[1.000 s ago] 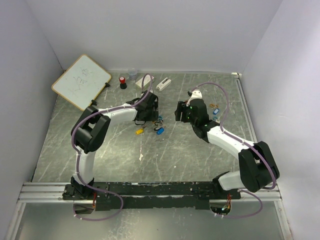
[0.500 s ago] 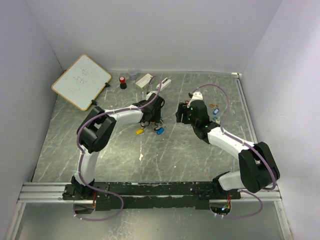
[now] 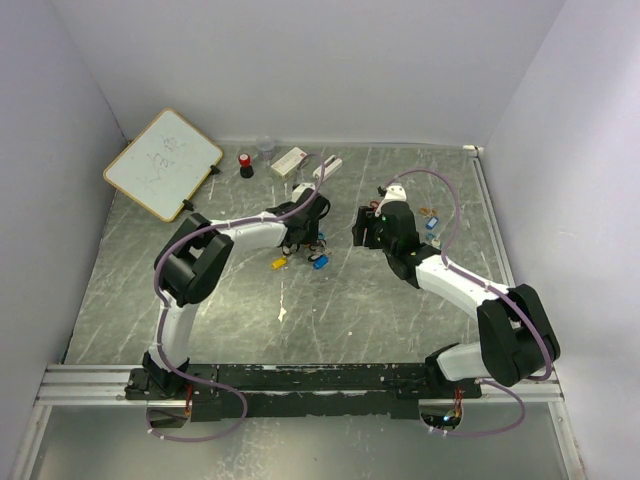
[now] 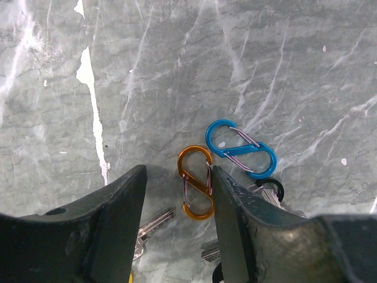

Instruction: Put the keys on the keyring

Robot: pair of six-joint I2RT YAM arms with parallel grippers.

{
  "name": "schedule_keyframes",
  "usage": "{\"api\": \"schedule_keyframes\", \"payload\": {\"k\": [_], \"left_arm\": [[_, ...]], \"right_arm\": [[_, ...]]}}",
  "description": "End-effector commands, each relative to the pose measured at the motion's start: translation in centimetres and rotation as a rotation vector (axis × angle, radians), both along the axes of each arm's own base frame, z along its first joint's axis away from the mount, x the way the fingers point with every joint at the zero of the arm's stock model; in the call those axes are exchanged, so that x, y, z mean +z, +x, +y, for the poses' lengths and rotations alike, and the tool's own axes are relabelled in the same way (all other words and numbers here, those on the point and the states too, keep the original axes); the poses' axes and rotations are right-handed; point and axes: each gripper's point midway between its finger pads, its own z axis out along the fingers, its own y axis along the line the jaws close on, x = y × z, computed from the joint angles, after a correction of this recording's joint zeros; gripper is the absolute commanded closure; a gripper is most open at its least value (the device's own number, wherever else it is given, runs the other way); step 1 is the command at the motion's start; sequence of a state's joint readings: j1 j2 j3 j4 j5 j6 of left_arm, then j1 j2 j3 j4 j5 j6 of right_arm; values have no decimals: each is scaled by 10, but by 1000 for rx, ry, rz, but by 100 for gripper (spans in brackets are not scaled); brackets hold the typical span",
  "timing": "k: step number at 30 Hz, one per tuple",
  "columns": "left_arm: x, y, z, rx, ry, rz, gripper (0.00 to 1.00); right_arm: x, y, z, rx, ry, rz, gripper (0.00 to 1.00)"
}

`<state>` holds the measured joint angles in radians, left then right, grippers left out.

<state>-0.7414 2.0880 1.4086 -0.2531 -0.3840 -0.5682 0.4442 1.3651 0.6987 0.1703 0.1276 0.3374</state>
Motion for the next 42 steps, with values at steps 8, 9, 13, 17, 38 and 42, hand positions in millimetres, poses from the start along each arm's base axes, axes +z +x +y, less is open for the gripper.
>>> {"api": "schedule_keyframes", "payload": {"k": [8, 9, 13, 17, 38, 42], "left_arm": [[-32, -20, 31, 18, 138, 48, 46], [-32, -21, 32, 17, 138, 48, 46], [-31, -24, 33, 17, 130, 52, 46], [-31, -27, 34, 18, 125, 59, 49], [-28, -22, 31, -21, 133, 35, 58], [-29, -16, 20, -55, 118, 27, 58]], "right_arm": [[3, 2, 1, -6, 22, -11, 40], [3, 2, 1, -5, 21, -8, 40], [2, 2, 1, -4, 22, -7, 40], [1, 2, 2, -4, 27, -4, 40], [3, 3, 6, 8, 38, -1, 41], [5, 4, 4, 4, 33, -5, 41]]}}
